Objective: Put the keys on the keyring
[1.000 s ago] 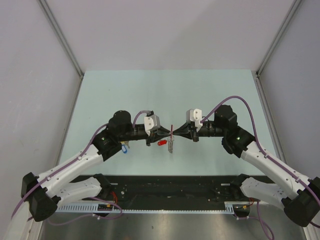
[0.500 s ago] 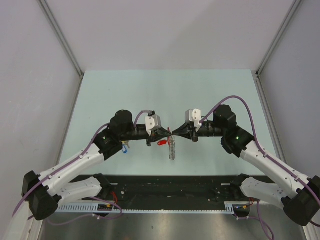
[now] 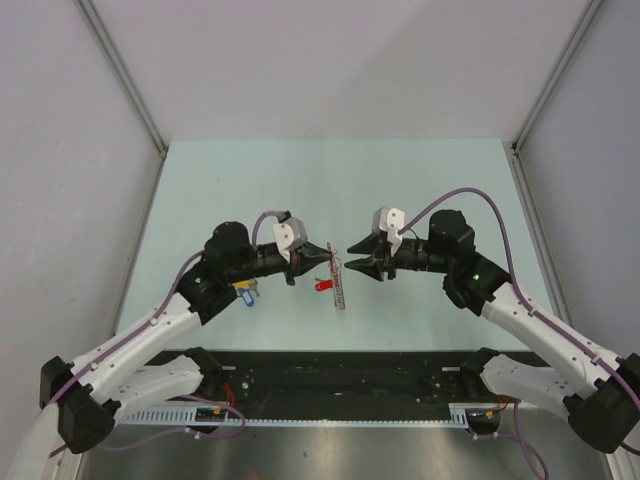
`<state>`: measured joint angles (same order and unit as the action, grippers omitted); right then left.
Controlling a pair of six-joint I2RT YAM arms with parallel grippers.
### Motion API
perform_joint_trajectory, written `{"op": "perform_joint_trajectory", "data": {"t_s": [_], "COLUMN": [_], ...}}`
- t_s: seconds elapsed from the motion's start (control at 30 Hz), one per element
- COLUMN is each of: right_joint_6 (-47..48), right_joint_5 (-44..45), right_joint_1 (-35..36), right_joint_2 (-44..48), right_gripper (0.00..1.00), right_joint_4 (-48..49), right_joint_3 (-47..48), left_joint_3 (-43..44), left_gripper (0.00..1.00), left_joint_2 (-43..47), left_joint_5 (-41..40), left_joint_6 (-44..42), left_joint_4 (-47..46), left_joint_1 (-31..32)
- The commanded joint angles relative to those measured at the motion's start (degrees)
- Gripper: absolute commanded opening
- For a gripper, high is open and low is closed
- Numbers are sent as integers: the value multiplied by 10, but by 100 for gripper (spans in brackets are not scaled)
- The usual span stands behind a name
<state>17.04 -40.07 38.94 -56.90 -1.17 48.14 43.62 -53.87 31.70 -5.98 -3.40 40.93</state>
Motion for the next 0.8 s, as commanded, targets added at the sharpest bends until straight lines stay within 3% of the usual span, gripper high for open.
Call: {"op": "perform_joint_trajectory", "data": {"t_s": [0.0, 0.17, 0.23, 0.37, 0.43, 0.57, 0.77], "right_joint_6": [-61, -162, -168, -179, -184, -177, -172], "right_joint_5": [59, 104, 112, 129, 128, 115, 156], "right_joint_1": [1, 1, -2, -13, -18, -19, -18], "right_joint_2": [17, 11, 8, -2, -18, -43, -99], "right_gripper": [43, 54, 60, 60, 66, 67, 64], "right_joint_4": [37, 59, 68, 73, 72, 64, 57], "right_joint_3": [20, 20, 21, 20, 19, 14, 13], "left_joint_3": [-10, -18, -28, -58, -71, -70, -67], "left_gripper": [0, 0, 0, 0, 0, 1, 0], "left_joint_2": [27, 52, 60, 79, 86, 96, 140], "left_joint_5": [-38, -51, -29, 63, 95, 152, 118], "left_joint_6": [34, 56, 97, 155, 169, 169, 120], "left_joint_4": [-55, -67, -78, -114, -119, -100, -20], "left_joint_1": [-9, -23, -53, -113, -134, -157, -168]}}
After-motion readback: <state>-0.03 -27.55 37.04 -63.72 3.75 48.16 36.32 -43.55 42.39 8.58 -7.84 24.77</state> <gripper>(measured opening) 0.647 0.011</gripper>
